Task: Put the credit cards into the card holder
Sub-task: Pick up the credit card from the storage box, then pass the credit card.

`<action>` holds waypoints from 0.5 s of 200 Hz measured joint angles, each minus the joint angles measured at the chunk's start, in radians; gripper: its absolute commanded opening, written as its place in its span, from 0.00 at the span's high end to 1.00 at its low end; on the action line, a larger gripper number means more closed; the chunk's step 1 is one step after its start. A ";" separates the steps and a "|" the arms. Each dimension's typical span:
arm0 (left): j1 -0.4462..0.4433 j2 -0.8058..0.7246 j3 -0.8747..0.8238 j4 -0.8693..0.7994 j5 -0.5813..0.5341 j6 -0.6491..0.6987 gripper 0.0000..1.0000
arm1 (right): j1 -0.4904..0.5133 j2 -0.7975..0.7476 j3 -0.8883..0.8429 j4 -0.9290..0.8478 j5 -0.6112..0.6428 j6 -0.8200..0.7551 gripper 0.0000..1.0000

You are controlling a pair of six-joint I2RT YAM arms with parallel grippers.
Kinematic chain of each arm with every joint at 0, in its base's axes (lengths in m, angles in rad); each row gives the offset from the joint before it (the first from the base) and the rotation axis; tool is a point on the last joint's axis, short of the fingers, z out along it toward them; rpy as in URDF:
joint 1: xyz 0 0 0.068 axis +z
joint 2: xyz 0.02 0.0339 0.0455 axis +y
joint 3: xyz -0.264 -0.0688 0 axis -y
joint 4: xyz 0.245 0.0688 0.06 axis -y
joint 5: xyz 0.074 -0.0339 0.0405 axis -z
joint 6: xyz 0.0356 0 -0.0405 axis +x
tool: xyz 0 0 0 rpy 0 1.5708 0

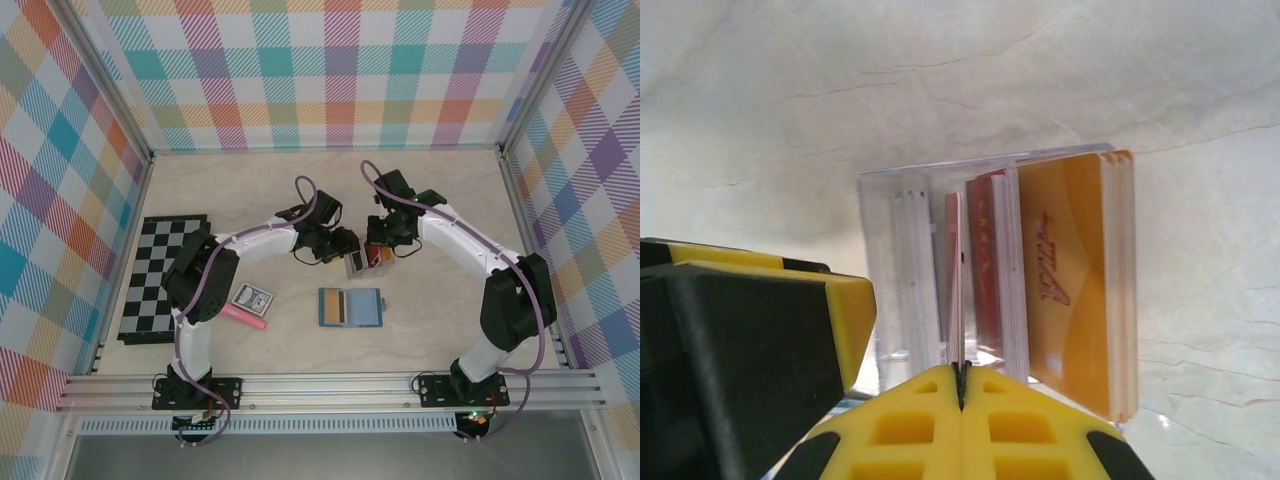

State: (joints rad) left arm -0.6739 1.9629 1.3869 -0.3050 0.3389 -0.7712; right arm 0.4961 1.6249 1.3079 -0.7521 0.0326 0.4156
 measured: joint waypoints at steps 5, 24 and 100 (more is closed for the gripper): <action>0.002 -0.018 -0.013 0.010 0.001 -0.005 0.39 | -0.004 -0.007 -0.006 0.007 -0.012 0.007 1.00; 0.024 -0.097 -0.089 0.080 0.028 -0.032 0.29 | -0.021 -0.053 -0.039 0.036 -0.073 0.033 1.00; 0.146 -0.229 -0.272 0.574 0.298 -0.294 0.16 | -0.091 -0.290 -0.158 0.224 -0.343 0.200 1.00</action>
State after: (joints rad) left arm -0.5278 1.7344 1.1149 0.2691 0.6373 -1.0649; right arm 0.4053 1.3346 1.1503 -0.5282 -0.3103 0.6159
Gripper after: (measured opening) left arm 0.840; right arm 0.053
